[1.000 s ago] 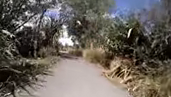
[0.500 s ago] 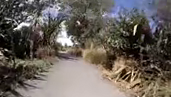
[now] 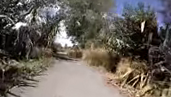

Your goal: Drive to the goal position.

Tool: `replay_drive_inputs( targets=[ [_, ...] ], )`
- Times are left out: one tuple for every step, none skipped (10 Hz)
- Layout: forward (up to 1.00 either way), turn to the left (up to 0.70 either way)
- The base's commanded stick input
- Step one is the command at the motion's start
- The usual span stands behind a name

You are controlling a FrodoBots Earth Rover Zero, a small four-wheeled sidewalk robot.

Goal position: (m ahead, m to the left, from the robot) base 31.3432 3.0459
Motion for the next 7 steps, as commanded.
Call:
replay_drive_inputs(
  targets=[
    [0.85, 0.06],
    [0.85, 0.06],
    [0.85, 0.06],
    [0.85, 0.06],
    [0.94, 0.07],
    [1.00, 0.07],
    [1.00, 0.08]
  ],
)
